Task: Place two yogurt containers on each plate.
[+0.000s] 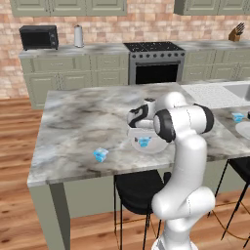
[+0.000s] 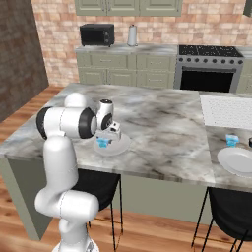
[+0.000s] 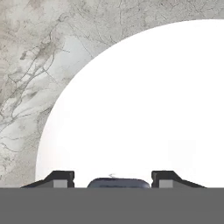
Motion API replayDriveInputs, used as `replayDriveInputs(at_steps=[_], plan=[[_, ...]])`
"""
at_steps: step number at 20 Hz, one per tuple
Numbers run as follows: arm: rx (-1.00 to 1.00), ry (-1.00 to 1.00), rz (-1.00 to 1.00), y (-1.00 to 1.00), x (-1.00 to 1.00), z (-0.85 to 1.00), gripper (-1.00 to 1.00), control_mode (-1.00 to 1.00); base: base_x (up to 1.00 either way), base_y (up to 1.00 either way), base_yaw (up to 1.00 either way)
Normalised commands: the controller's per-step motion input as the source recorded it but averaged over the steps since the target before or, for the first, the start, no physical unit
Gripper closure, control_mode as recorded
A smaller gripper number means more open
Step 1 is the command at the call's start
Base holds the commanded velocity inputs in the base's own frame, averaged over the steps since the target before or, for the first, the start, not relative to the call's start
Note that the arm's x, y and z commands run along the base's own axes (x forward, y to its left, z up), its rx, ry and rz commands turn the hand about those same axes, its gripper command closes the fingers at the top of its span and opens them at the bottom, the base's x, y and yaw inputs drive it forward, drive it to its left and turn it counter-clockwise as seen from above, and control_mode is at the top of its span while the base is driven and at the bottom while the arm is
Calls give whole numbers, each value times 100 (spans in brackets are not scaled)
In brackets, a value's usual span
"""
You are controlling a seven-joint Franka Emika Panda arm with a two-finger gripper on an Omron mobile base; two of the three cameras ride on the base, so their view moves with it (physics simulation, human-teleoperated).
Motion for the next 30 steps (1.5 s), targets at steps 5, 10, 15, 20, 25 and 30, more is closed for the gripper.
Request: replayDriveInputs(at_steps=[5,10,15,20,25,30], plan=[[-1,0,0,0,6,-25,100,-100,0,0,0],[0,3,-2,0,0,25,-100,-100,0,0,0],[0,6,-4,0,0,22,-100,-100,0,0,0],[0,2,0,-6,2,-4,-100,-100,0,0,0],[0,3,0,-3,-10,56,-100,-100,0,0,0],[-1,3,-2,9,-43,65,-100,-100,0,0,0]])
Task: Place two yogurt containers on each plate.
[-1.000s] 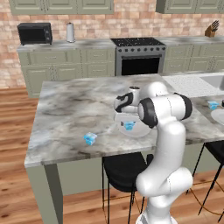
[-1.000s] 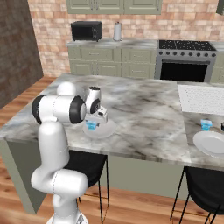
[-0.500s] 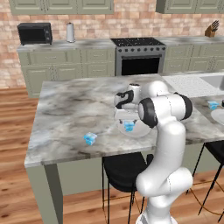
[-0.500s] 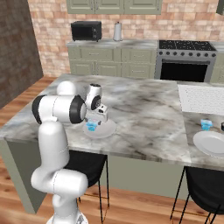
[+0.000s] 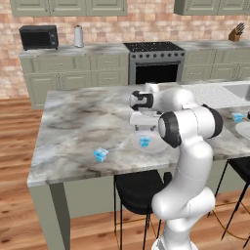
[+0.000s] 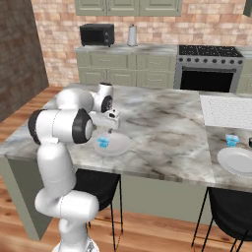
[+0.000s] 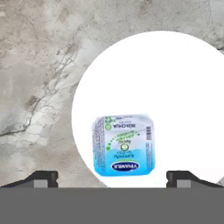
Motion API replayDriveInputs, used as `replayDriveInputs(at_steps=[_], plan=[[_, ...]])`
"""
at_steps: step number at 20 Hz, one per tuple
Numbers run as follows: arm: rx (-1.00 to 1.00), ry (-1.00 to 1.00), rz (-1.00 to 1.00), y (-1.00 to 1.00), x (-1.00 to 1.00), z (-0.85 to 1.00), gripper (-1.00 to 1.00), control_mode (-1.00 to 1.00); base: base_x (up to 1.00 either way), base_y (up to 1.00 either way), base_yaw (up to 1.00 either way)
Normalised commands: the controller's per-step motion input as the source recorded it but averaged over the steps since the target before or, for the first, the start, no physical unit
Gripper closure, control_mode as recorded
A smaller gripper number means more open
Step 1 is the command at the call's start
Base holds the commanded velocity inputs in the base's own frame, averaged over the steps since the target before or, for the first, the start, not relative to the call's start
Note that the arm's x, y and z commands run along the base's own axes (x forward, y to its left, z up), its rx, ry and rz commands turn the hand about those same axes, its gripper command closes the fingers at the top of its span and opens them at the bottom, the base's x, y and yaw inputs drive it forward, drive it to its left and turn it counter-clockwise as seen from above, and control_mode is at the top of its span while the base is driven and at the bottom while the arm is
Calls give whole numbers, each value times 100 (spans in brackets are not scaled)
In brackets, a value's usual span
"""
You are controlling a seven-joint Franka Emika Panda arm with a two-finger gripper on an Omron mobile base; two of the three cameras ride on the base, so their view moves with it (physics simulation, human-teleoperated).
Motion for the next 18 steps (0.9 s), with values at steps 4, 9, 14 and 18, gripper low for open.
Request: replayDriveInputs(at_steps=[4,9,14,18], plan=[[1,3,0,97,-70,19,-100,-100,0,0,0],[0,-1,3,100,-81,11,-100,-100,0,0,0],[-7,-18,5,100,-77,0,-100,-100,0,0,0],[-8,15,7,70,10,49,-100,-100,0,0,0]])
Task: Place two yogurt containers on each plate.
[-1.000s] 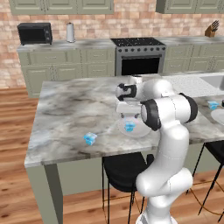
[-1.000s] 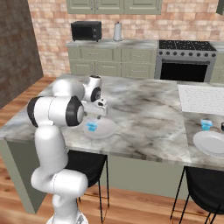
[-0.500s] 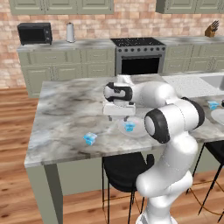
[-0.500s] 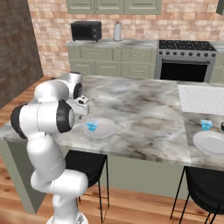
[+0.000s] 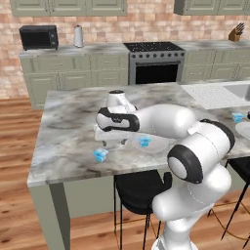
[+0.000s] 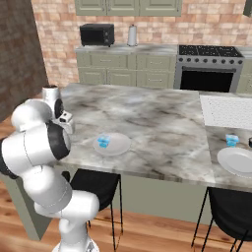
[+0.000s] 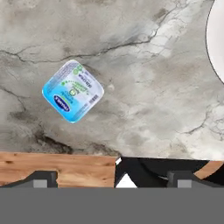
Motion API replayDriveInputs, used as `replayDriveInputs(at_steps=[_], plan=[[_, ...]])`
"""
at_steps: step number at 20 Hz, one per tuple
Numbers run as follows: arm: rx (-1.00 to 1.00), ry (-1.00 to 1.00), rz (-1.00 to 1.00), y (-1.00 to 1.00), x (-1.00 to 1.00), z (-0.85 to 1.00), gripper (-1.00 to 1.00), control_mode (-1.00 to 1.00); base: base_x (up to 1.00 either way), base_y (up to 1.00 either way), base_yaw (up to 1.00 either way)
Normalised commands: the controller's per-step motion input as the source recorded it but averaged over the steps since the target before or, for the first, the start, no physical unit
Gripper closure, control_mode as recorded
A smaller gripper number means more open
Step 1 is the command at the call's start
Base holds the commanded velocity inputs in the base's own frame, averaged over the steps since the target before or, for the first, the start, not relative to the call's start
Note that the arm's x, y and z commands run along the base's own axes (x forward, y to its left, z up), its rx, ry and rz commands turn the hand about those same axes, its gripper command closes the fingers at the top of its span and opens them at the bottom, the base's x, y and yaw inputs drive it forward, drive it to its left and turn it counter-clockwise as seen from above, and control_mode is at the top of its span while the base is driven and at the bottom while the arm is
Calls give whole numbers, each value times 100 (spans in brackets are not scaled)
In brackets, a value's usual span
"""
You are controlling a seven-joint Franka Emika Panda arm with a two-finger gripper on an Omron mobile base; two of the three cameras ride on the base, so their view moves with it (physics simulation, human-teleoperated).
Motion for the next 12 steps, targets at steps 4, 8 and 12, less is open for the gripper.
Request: replayDriveInputs(at_steps=[4,8,12], plan=[[-5,34,24,44,3,12,-100,-100,0,0,0],[-5,17,38,0,0,0,-100,-100,0,0,0],[-2,-7,35,0,-3,-5,-100,-100,0,0,0]])
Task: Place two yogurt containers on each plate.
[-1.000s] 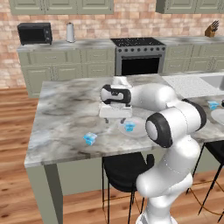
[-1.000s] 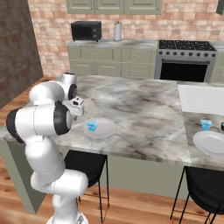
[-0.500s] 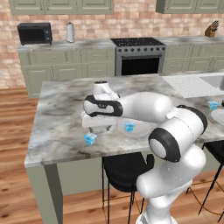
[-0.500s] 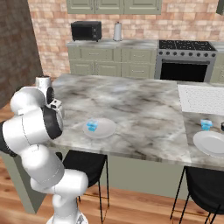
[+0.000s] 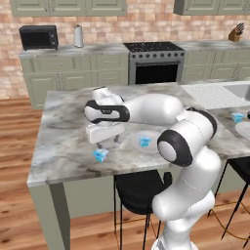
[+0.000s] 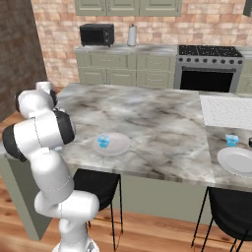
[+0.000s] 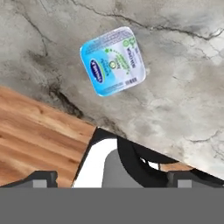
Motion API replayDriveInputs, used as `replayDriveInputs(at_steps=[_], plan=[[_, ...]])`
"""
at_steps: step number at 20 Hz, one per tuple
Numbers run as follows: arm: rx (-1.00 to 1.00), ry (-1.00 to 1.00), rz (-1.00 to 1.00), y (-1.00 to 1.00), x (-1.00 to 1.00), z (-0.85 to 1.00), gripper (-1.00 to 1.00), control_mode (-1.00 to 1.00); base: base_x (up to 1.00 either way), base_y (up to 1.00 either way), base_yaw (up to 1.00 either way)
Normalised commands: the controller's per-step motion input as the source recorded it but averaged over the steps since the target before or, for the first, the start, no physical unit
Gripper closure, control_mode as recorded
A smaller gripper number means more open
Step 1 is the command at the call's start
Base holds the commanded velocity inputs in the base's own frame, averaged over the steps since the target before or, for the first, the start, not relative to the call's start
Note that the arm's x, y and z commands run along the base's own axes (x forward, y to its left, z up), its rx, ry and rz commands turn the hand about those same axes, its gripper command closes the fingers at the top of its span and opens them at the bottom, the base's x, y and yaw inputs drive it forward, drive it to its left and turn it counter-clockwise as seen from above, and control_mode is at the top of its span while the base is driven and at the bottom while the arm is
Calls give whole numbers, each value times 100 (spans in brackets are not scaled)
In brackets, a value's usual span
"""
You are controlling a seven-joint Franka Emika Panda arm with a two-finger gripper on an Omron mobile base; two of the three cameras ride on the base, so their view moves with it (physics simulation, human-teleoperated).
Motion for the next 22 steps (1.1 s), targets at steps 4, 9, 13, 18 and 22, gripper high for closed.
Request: replayDriveInputs(at_steps=[4,9,13,18,22], plan=[[17,-8,29,0,0,-25,-100,-100,0,0,0],[22,-7,28,0,6,-19,-100,-100,0,0,0],[-4,0,10,9,1,-21,-100,-100,0,0,0],[0,-4,7,4,20,-35,-100,-100,0,0,0],[0,-8,4,2,37,-26,-100,-100,0,0,0]])
